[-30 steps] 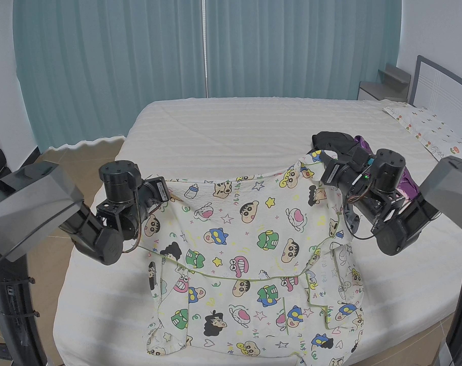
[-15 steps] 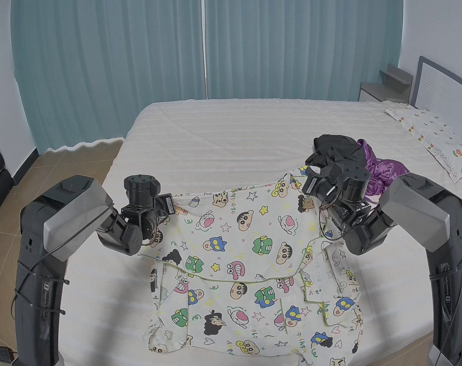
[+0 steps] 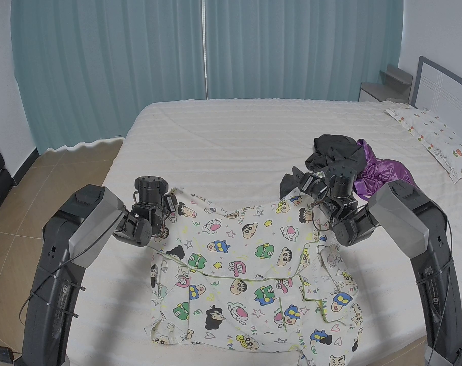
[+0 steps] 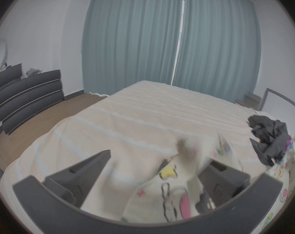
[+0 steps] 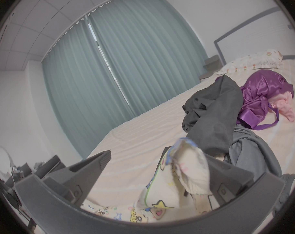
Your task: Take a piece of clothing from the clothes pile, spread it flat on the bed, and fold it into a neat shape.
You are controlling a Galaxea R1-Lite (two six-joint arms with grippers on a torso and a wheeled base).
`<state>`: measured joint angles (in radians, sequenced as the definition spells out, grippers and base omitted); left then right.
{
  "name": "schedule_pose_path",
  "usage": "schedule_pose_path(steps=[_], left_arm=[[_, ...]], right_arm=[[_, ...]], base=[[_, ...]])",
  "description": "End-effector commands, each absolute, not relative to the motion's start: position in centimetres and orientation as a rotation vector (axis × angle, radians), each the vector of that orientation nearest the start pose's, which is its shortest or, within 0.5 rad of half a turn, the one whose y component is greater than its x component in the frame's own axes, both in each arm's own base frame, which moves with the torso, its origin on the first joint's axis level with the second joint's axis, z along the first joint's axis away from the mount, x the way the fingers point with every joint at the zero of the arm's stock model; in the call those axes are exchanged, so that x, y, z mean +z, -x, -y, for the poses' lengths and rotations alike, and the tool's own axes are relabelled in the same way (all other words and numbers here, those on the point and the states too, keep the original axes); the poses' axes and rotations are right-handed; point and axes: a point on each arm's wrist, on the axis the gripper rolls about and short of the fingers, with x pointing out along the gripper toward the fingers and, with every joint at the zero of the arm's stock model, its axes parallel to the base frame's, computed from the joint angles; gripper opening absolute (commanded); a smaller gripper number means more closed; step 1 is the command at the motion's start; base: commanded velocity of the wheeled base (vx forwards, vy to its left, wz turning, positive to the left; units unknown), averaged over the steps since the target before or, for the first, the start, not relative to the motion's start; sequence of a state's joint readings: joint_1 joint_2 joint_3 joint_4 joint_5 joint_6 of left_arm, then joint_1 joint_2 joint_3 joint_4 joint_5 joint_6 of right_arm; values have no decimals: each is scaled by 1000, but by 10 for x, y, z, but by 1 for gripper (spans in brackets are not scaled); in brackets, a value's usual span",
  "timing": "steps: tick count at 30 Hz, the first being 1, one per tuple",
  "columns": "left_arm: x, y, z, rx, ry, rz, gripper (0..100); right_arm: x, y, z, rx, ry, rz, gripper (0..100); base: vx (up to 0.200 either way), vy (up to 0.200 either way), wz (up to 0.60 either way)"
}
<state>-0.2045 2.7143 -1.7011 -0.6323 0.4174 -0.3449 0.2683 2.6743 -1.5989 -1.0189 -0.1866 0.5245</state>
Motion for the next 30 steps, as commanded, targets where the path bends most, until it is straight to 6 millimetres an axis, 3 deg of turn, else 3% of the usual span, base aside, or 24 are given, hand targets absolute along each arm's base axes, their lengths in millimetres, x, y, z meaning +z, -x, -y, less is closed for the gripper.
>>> schedule_pose_path(steps=[1,9,14,19,22,24,25,27,30], left_arm=[[-40,-527,76,348,233,-313,100],[-32,-533,34,429,271,-283,100],[-3,-520,14,477,362,-268,100],[33,-484,13,451,483,-309,100],[57,-451,15,366,606,-365,100],[57,-451,15,366,606,-365,100],[74,-412,20,278,731,-439,100],[84,-383,22,224,822,-494,100],[93,-354,23,163,921,-554,100]], right_arm=[[-1,-515,-110,-26,-572,-95,100],[-8,-520,-81,-105,-669,-132,100],[7,-510,-60,-147,-673,-133,100],[21,-460,-46,-97,-673,-251,100],[24,-418,-37,15,-678,-333,100],[24,-418,-37,15,-678,-333,100],[12,-374,-27,133,-663,-453,100],[1,-349,-16,205,-629,-515,100],[-12,-327,-10,276,-607,-580,100]], base=[[0,0,0],[0,0,0],[0,0,0],[0,0,0],[0,0,0],[0,0,0],[0,0,0],[0,0,0],[0,0,0]])
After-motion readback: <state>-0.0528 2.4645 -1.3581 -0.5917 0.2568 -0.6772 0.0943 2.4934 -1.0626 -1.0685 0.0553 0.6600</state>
